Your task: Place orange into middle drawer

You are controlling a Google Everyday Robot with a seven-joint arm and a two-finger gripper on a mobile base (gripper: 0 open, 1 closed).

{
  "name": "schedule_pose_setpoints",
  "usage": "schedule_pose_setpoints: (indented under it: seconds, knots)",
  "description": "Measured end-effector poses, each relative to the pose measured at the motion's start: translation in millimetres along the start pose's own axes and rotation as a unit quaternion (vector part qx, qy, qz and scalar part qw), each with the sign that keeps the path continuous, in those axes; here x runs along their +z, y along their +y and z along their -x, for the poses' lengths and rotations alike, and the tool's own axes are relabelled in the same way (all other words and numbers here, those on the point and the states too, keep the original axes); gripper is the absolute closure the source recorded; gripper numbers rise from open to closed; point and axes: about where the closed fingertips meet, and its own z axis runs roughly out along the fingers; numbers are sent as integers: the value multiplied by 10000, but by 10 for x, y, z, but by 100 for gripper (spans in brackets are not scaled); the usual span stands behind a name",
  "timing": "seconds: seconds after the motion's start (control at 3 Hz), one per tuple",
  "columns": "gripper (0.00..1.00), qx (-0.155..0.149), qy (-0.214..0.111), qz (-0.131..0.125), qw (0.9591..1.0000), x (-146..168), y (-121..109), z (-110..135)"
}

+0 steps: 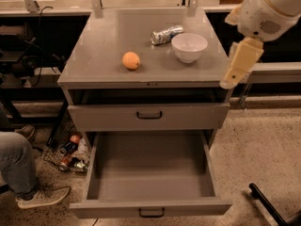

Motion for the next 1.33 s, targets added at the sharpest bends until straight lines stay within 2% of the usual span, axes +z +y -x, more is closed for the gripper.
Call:
schedule_pose_setpoints:
  seconds: [0.33,0.67,1.0,1.33]
  knots:
    - [0,25,-157,140,9998,430,-276,343]
    - [0,277,-315,294,9987,786,-406,563]
    - [0,277,-315,294,9987,786,-406,563]
    - [0,340,-581,222,9975,887,-479,712]
